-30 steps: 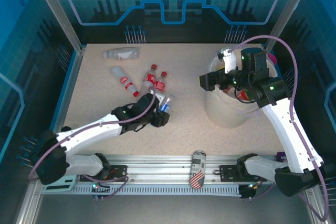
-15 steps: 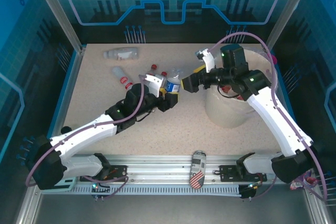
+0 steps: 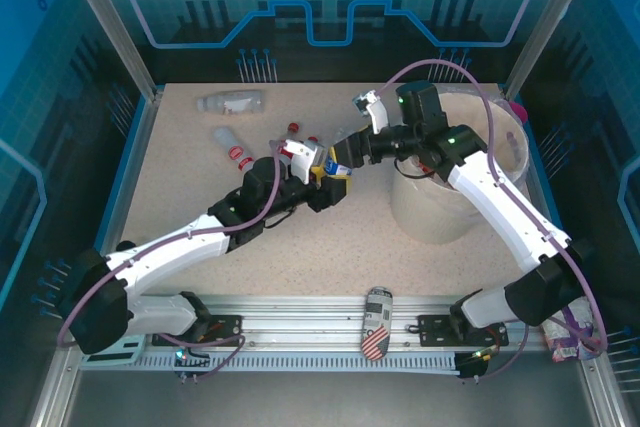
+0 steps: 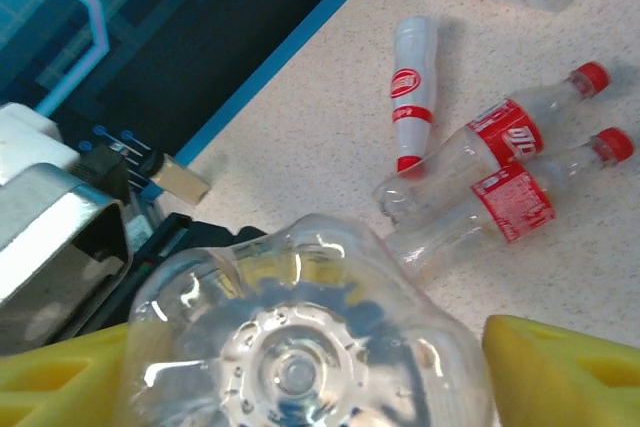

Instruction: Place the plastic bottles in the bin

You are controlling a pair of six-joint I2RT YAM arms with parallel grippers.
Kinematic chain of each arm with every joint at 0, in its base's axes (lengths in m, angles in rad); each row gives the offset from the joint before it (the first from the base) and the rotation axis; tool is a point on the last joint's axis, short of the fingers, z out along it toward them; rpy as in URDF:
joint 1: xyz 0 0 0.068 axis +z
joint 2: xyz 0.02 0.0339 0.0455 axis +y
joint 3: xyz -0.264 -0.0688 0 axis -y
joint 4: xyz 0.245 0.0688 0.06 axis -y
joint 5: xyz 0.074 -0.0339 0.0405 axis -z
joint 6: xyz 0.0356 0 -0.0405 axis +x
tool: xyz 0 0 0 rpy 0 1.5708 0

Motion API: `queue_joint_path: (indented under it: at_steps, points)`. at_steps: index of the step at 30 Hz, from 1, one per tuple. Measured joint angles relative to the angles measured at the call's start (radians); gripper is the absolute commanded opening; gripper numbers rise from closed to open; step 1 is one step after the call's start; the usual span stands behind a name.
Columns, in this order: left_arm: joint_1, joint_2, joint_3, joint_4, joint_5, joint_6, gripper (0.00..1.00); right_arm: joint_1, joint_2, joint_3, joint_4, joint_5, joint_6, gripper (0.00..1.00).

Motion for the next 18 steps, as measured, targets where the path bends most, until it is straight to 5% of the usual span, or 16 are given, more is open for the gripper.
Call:
queue_joint_path:
  at_steps: [3,6,14,18]
  points:
    - [0.001,0.0,0.0,0.003,-0.002,0.0,0.68,0.0,0.0,0.0,0.003,0.0,0.003,0.56]
    - [0.001,0.0,0.0,0.005,-0.006,0.013,0.98,0.0,0.0,0.002,0.006,0.002,0.005,0.52]
    - [0.001,-0.005,0.0,-0.078,-0.088,0.022,0.99,-0.024,-0.009,0.163,-0.075,0.105,-0.05,0.49]
    - [0.017,-0.042,-0.019,-0.149,-0.148,0.011,0.99,-0.118,-0.077,0.277,-0.118,0.206,-0.073,0.45]
